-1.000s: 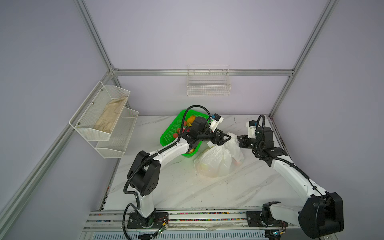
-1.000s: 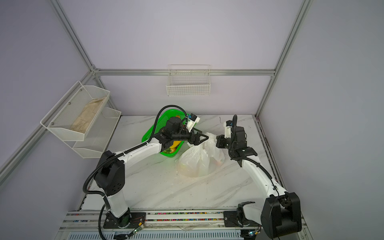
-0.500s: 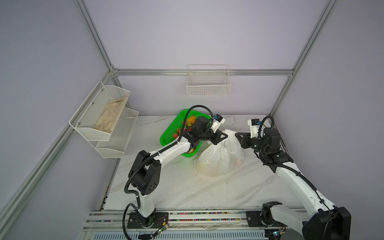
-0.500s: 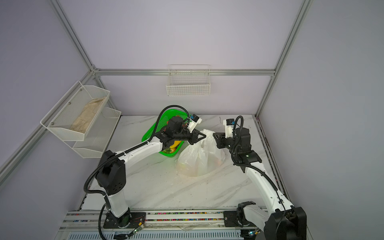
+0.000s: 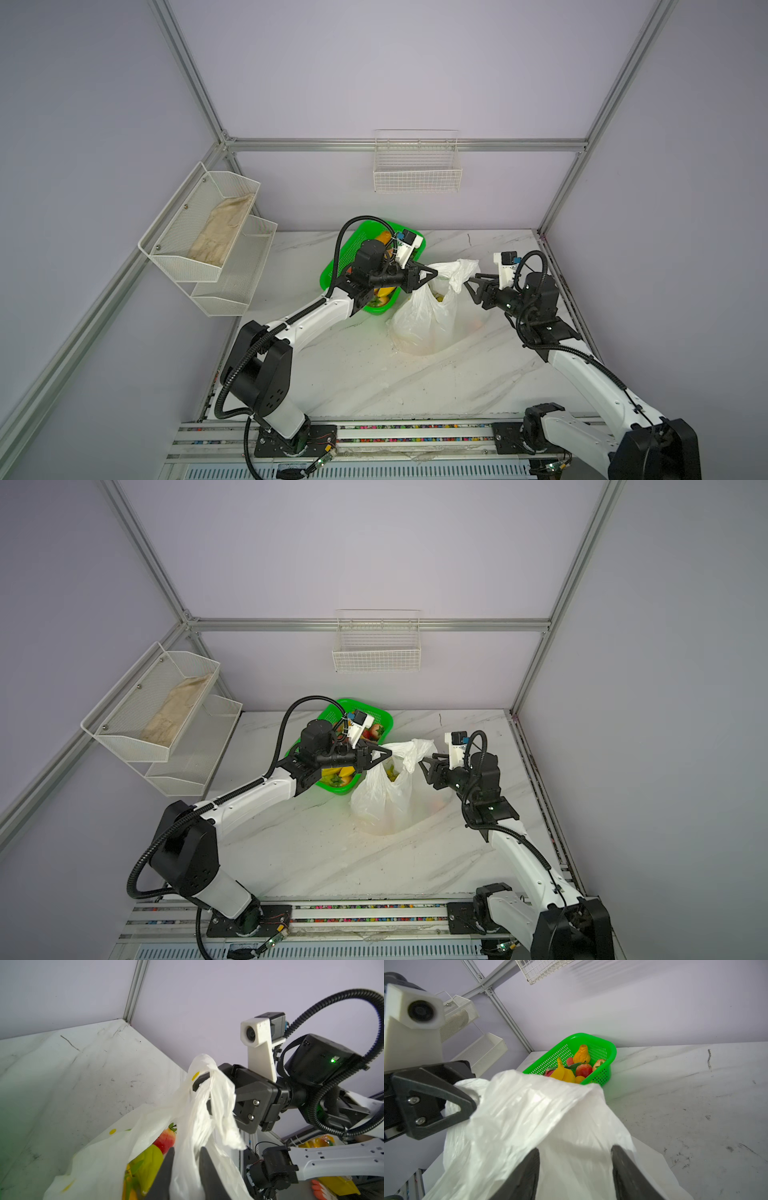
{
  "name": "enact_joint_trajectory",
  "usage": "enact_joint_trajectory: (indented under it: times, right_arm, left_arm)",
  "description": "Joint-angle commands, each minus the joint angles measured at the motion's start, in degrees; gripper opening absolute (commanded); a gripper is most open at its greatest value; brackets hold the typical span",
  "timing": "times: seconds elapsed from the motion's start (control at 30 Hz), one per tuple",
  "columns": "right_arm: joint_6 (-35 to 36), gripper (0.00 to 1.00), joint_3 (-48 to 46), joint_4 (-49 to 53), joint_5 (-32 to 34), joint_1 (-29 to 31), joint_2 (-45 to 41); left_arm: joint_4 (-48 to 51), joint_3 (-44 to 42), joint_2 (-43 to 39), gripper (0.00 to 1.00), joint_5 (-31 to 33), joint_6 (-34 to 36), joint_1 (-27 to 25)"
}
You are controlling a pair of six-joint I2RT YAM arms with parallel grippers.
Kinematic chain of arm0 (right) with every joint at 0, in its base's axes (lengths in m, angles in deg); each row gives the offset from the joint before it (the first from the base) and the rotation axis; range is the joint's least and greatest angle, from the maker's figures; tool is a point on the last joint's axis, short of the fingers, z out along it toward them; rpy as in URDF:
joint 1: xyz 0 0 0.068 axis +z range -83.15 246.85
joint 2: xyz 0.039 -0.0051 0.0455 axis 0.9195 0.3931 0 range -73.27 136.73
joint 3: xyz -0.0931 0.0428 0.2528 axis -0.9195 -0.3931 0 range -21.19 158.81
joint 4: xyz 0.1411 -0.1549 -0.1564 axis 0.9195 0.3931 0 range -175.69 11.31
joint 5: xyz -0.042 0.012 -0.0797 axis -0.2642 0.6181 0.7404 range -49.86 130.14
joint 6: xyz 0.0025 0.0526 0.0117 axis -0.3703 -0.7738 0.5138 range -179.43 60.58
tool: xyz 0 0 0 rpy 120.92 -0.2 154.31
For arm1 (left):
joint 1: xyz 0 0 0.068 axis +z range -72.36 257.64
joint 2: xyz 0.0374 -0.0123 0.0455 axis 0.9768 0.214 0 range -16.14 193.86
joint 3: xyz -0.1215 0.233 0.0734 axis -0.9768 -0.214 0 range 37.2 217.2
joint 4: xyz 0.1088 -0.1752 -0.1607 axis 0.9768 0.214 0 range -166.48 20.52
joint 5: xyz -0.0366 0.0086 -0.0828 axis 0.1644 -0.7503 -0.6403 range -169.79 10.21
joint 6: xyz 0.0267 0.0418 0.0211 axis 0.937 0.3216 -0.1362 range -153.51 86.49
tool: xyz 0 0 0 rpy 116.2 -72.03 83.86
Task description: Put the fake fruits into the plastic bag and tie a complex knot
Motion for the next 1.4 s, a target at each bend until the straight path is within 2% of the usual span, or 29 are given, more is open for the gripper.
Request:
enact_joint_trajectory:
  times: [0.0, 0.13, 0.2, 0.33, 0.47, 0.53, 0.57, 0.63, 0.7, 0.73, 0.77, 0.83, 0.9, 0.97, 1.07, 1.17, 1.23, 1.37]
  right_arm:
    - [1.0, 0.60, 1.2, -6.3, 4.9, 0.4, 1.4]
    - [6.5, 0.67, 2.3, -5.8, 13.5, 0.3, -0.3]
    - [9.2, 0.71, 1.9, -7.7, 15.0, 0.3, -1.2]
    - [10.9, 0.79, 0.4, -16.1, 12.2, 0.3, 0.9]
    - [10.9, 0.80, 1.0, -24.5, 7.3, 0.3, 4.6]
    - [10.6, 0.75, 2.6, -28.3, 1.6, 0.2, 7.6]
    - [9.4, 0.69, 3.8, -29.8, -1.8, 0.3, 9.2]
    - [4.7, 0.45, 6.6, -33.4, -7.6, 0.3, 12.7]
    - [-1.3, 0.21, 8.6, -34.1, -8.5, 0.2, 14.1]
    - [-4.6, 0.11, 8.9, -34.1, -7.9, 0.2, 14.0]
    - [-7.6, 0.06, 8.7, -34.0, -7.9, 0.1, 13.6]
    - [-14.2, 0.02, 8.4, -32.4, -8.9, 0.1, 13.0]
    - [-18.5, 0.01, 8.7, -29.0, -11.0, 0.1, 12.9]
    - [-21.8, 0.00, 7.9, -27.6, -11.7, 0.1, 12.2]
    - [-24.8, 0.00, 8.2, -25.9, -13.3, 0.0, 11.7]
    - [-23.2, 0.00, 10.9, -19.1, -14.2, 0.1, 11.5]
    - [-22.6, 0.00, 11.6, -17.2, -14.6, 0.1, 11.5]
    - [-21.6, 0.00, 11.8, -16.3, -15.2, 0.1, 11.4]
  left_arm:
    - [0.6, -3.5, -6.2, 0.14, 2.6, 1.2, 0.6]
    - [-3.5, -7.6, -10.0, 0.04, 7.4, -3.2, 1.7]
    - [-7.1, -10.1, -12.3, 0.05, 9.2, -6.0, 2.0]
    - [-17.9, -16.1, -14.8, 0.11, 11.7, -12.7, 2.2]
    - [-16.9, -16.1, -16.1, 0.11, 13.6, -12.7, 3.4]
    - [-16.0, -16.1, -16.8, 0.12, 15.4, -13.7, 4.8]
    - [-15.8, -16.2, -17.1, 0.16, 16.4, -14.2, 5.4]
    - [-14.5, -16.8, -18.7, 0.26, 19.2, -14.7, 6.7]
    - [-11.6, -17.6, -22.0, 0.42, 24.3, -13.5, 7.7]
    - [-9.4, -17.9, -24.5, 0.48, 28.5, -11.6, 7.9]
    - [-7.3, -17.9, -26.9, 0.52, 32.3, -9.5, 7.9]
    - [-3.8, -17.2, -32.3, 0.59, 39.7, -3.2, 7.1]
    - [-2.1, -14.5, -35.4, 0.65, 43.2, 6.3, 3.9]
    - [2.6, -7.8, -34.7, 0.68, 40.6, 21.5, -2.7]
    - [13.7, 4.4, -27.4, 0.71, 31.8, 34.5, -9.6]
    - [24.9, 16.6, -18.0, 0.75, 26.2, 45.1, -11.6]
    - [29.7, 23.1, -12.4, 0.79, 24.8, 52.6, -12.2]
    - [34.5, 32.7, -2.1, 0.85, 27.4, 60.2, -12.1]
